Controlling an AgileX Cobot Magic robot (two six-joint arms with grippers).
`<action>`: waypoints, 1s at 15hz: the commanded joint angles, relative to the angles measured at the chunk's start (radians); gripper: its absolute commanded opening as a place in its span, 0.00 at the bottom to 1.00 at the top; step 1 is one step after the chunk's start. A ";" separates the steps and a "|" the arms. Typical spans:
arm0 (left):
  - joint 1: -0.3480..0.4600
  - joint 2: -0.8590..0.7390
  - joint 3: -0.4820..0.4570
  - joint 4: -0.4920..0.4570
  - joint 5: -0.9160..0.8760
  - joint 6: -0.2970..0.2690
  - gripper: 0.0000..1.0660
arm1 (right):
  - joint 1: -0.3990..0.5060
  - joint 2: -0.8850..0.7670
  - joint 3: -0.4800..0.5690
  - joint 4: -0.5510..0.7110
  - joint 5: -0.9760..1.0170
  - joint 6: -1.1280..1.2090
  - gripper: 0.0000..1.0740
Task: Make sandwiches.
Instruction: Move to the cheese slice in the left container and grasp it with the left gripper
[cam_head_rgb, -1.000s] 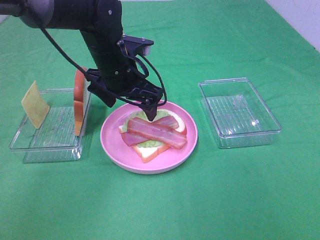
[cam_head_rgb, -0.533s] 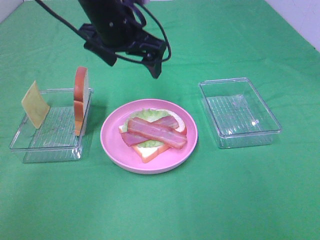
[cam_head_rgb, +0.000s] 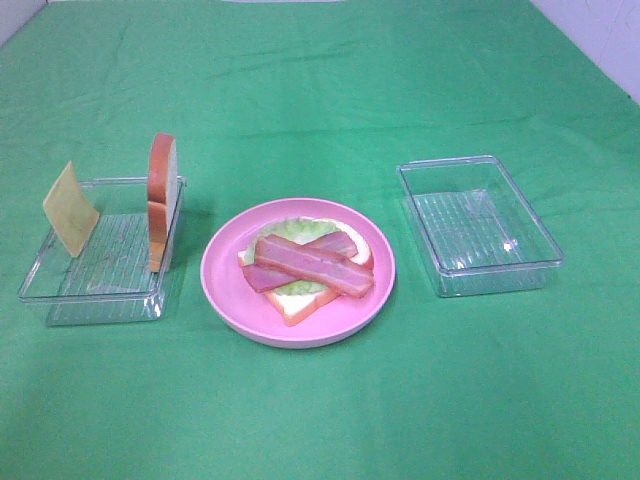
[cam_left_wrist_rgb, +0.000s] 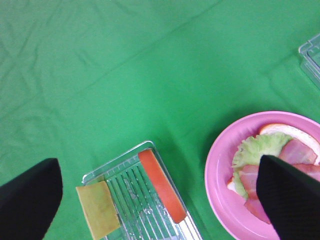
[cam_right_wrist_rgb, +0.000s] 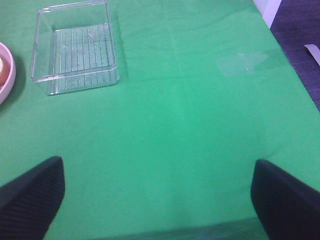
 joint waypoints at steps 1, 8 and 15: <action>0.054 -0.068 0.030 -0.016 0.107 -0.012 0.95 | -0.005 -0.034 0.004 0.000 -0.009 -0.008 0.90; 0.303 -0.176 0.321 -0.062 0.097 -0.008 0.95 | -0.005 -0.034 0.004 0.000 -0.009 -0.008 0.90; 0.464 -0.078 0.526 -0.290 -0.071 0.046 0.95 | -0.005 -0.034 0.004 0.000 -0.009 -0.008 0.90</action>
